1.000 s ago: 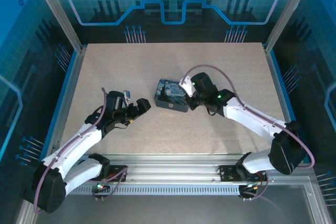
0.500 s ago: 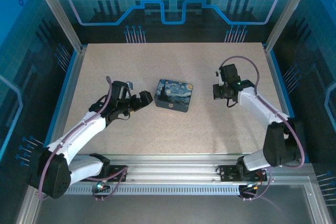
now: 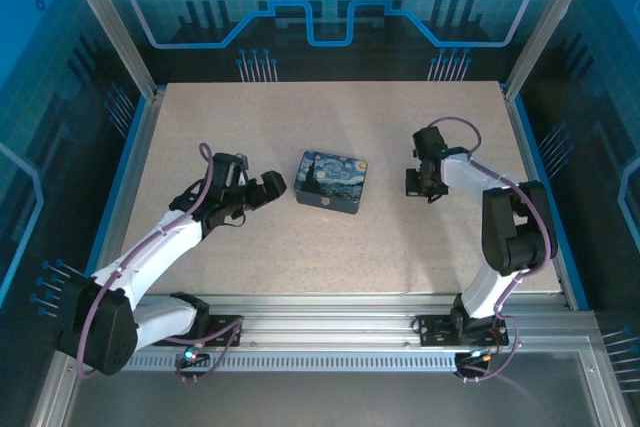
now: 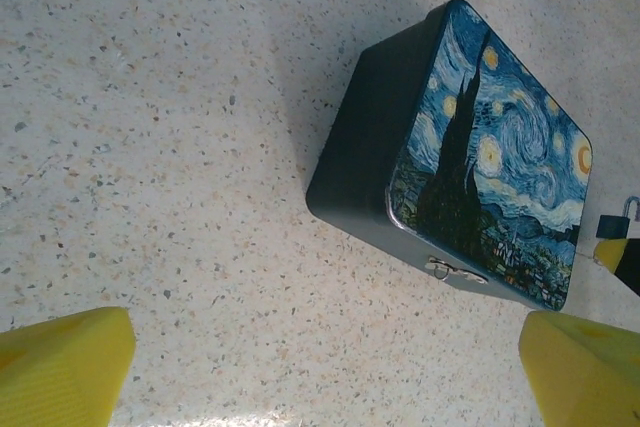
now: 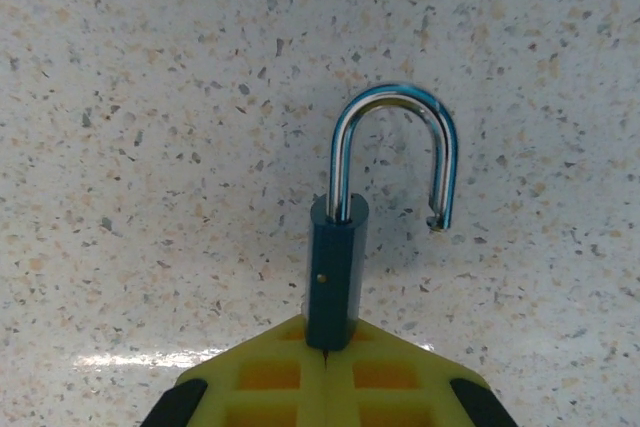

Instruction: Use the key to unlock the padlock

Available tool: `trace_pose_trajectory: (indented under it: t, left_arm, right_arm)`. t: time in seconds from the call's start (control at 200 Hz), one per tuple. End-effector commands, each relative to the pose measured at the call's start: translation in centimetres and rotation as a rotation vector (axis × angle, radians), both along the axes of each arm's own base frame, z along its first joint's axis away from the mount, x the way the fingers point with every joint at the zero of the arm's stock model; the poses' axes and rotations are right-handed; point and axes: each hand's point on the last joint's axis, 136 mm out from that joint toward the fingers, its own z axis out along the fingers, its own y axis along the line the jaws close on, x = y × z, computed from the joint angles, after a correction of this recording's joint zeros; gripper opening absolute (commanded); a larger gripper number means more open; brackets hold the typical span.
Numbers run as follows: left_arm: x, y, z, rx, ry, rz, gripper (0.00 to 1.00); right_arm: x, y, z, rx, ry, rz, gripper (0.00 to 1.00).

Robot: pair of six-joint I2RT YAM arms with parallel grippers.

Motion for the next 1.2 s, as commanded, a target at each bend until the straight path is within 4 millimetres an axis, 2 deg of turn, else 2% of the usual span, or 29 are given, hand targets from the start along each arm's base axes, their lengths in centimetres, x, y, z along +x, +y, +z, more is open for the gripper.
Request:
trace_pose_trajectory:
  t: [0.0, 0.11, 0.3, 0.355, 0.46, 0.635, 0.69, 0.695, 0.7, 0.71, 0.72, 0.73, 0.906, 1.066, 1.126, 1.156, 1.196]
  left_arm:
    - [0.4, 0.7, 0.4, -0.003, -0.014, 0.044, 0.99]
    - [0.4, 1.1, 0.2, -0.023, 0.016, 0.074, 0.99]
    - [0.5, 1.3, 0.1, -0.058, 0.027, 0.084, 0.99]
    - [0.4, 1.4, 0.2, -0.056, 0.027, 0.085, 0.99]
    - [0.5, 1.7, 0.8, -0.046, 0.014, 0.074, 0.99]
    - [0.7, 2.5, 1.8, -0.028, -0.003, 0.063, 0.99]
    - [0.8, 2.7, 2.2, -0.006, -0.015, 0.052, 0.99]
    - [0.8, 2.8, 2.2, -0.003, -0.017, 0.051, 0.99]
    - [0.8, 2.8, 2.3, 0.0, -0.017, 0.051, 0.99]
    - [0.9, 2.9, 2.4, 0.006, -0.021, 0.05, 0.99]
    - [0.9, 3.0, 2.4, 0.013, -0.021, 0.046, 0.99]
    - [0.9, 3.0, 2.4, 0.019, -0.025, 0.043, 0.99]
    - [1.9, 5.0, 4.2, 0.19, -0.11, 0.021, 0.99]
    - [3.7, 8.1, 6.4, 0.407, -0.321, 0.04, 0.99]
    - [4.3, 9.3, 6.8, 0.449, -0.379, 0.056, 0.99]
    - [4.6, 10.0, 6.8, 0.466, -0.395, 0.067, 0.99]
    - [5.1, 11.0, 6.5, 0.488, -0.405, 0.085, 0.99]
  right_arm:
    - [0.9, -0.2, -0.1, 0.031, 0.01, -0.037, 0.02]
    - [1.1, -0.2, -0.1, 0.043, 0.016, -0.044, 0.05]
    - [1.0, -0.1, 0.2, 0.054, 0.019, -0.058, 0.21]
    - [1.0, -0.1, 0.9, 0.056, 0.002, -0.059, 0.26]
    - [0.8, -0.3, 2.3, 0.055, -0.027, -0.059, 0.29]
    - [0.1, -0.1, 5.6, 0.084, -0.116, -0.049, 0.41]
    - [0.0, 0.1, 6.8, 0.098, -0.16, -0.036, 0.51]
    - [0.0, 0.1, 7.0, 0.099, -0.164, -0.035, 0.57]
    - [0.0, 0.1, 7.1, 0.1, -0.169, -0.034, 0.66]
    - [-0.1, 0.1, 7.3, 0.1, -0.175, -0.033, 0.9]
    - [-0.1, 0.1, 7.5, 0.101, -0.182, -0.032, 0.98]
    - [-0.1, 0.0, 7.7, 0.101, -0.19, -0.03, 1.0]
    - [0.2, -0.5, 11.2, 0.078, -0.362, -0.007, 1.0]
    - [1.2, -2.0, 13.4, 0.0, -0.524, -0.063, 1.0]
    - [1.8, -2.0, 14.7, -0.025, -0.626, -0.042, 1.0]
    - [1.6, -2.0, 14.2, -0.053, -0.653, -0.022, 1.0]
    - [1.9, -2.1, 14.6, -0.104, -0.722, -0.002, 1.0]
